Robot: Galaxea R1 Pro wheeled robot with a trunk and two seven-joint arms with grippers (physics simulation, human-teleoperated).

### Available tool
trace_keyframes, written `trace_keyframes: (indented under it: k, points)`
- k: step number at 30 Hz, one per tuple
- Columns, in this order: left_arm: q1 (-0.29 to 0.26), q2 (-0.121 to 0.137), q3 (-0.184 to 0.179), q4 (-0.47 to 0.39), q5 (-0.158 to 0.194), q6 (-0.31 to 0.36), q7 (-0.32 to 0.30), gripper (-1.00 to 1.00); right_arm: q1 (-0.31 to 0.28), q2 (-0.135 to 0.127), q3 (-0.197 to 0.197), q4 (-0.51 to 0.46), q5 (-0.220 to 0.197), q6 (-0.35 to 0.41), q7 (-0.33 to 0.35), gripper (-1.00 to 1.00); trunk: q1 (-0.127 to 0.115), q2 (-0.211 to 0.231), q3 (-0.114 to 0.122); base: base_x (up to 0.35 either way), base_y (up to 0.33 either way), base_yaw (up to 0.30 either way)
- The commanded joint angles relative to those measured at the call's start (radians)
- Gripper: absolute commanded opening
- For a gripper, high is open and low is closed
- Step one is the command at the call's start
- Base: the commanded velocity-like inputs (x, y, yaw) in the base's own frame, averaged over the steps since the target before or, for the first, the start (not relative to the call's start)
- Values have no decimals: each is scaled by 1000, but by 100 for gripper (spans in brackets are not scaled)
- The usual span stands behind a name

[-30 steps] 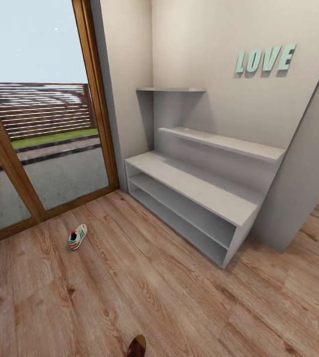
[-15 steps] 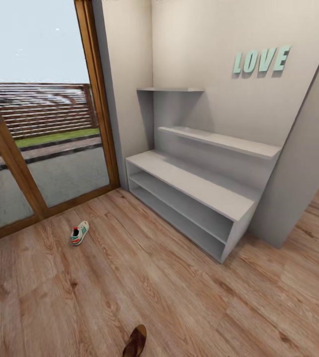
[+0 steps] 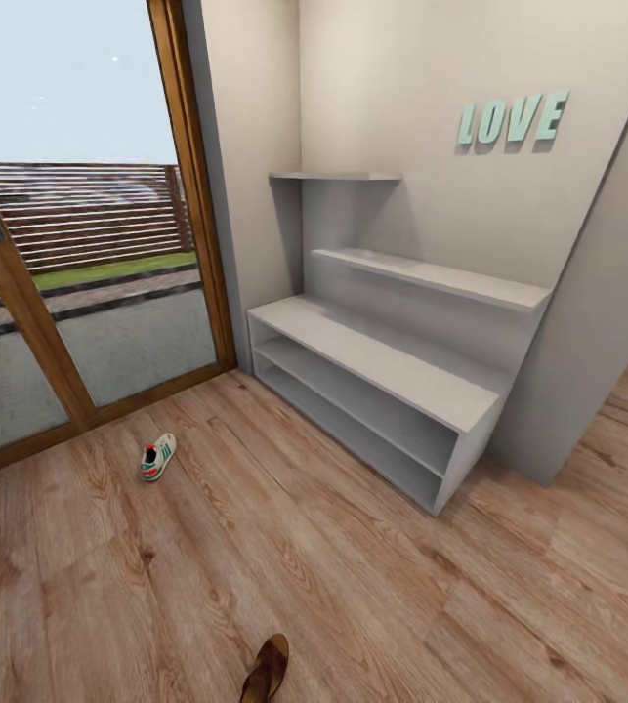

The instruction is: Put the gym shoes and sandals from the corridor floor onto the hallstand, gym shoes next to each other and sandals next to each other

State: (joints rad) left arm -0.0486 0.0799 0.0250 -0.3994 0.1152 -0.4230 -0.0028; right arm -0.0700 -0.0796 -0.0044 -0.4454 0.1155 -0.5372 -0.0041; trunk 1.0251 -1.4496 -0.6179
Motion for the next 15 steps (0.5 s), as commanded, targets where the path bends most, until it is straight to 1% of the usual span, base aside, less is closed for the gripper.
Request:
trace_keyframes:
  k: [1,4,6,12,15]
  points:
    - [0,0,-2,1,8,-3,0,100,-1,0,-1,0,6,-3,0,100,0,0,-1,-4,0,0]
    - [0,0,-2,1,8,-2,0,100,-1,0,-1,0,6,-3,0,100,0,0,-1,-1,0,0]
    - [0,0,-2,1,6,-2,0,100,-1,0,-1,0,6,-3,0,100,0,0,-1,-116,-52,0]
    - [0,0,-2,1,6,-3,0,100,-1,0,-1,0,6,-3,0,100,0,0,-1,-217,-72,0]
    - [0,0,-2,1,6,-3,0,100,-1,0,-1,0,6,-2,0,100,0,0,-1,-159,-35,0]
